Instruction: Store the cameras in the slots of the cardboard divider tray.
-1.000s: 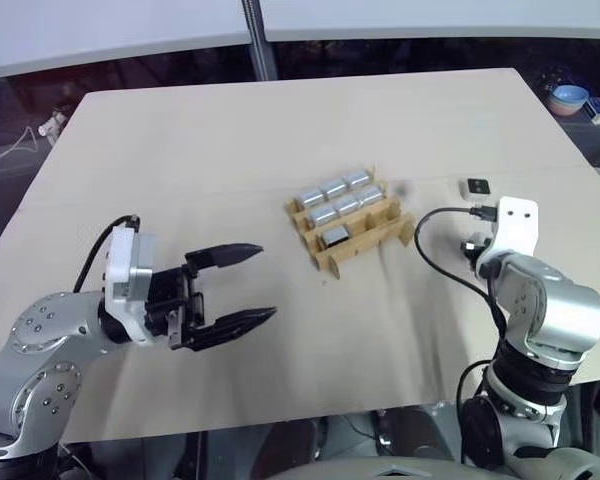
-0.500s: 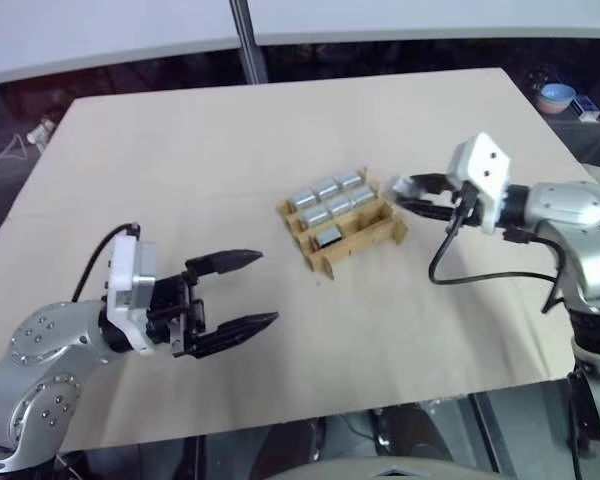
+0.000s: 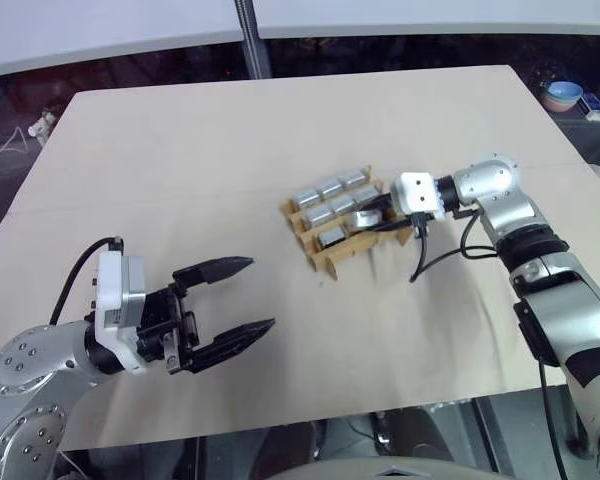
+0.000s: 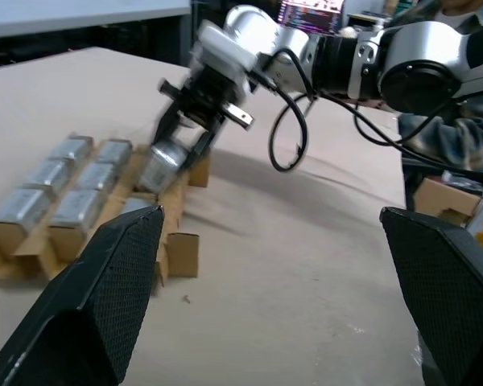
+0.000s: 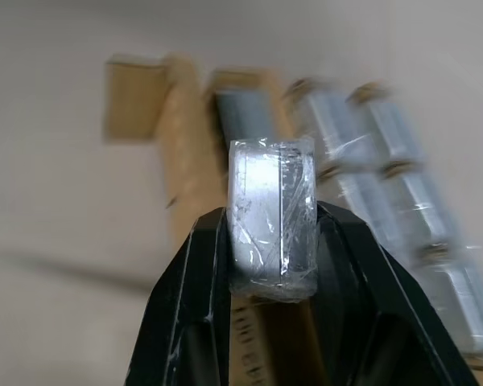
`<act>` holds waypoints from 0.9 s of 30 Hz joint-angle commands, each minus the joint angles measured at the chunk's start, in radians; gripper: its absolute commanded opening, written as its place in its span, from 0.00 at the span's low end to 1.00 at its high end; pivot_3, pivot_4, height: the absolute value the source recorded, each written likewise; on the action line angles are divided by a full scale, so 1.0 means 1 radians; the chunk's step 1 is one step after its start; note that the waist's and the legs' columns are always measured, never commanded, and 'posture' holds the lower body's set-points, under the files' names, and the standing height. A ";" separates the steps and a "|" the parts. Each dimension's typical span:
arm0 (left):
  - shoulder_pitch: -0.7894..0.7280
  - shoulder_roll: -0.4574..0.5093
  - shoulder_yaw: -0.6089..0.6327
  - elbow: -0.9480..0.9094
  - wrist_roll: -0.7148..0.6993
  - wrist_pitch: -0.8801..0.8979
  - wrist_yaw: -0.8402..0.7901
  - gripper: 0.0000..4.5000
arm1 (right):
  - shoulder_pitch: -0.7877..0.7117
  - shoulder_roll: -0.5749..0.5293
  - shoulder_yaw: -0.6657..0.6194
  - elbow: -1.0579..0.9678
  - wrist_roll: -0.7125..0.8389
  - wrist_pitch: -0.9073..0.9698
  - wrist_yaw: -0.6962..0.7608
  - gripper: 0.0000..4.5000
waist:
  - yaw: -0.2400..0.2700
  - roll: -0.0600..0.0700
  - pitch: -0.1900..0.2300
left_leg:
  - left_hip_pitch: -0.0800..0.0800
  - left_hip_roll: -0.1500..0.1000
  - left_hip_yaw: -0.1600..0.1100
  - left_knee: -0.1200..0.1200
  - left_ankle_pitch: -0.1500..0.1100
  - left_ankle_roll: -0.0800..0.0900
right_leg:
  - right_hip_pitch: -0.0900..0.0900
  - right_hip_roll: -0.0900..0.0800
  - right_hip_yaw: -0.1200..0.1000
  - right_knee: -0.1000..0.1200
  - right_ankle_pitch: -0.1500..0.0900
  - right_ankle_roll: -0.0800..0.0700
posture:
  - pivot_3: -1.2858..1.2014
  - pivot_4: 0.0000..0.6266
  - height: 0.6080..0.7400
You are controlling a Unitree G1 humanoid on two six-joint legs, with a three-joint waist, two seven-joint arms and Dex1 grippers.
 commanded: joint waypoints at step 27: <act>0.049 -0.006 0.051 -0.063 -0.030 -0.019 0.027 1.00 | -0.145 0.039 0.027 0.236 -0.200 -0.095 -0.059 0.99 | 0.001 0.001 0.000 | 0.003 0.000 0.001 0.000 0.000 0.000 | 0.003 0.000 0.001 0.001 0.000 0.000 | 0.52 0.24 1.00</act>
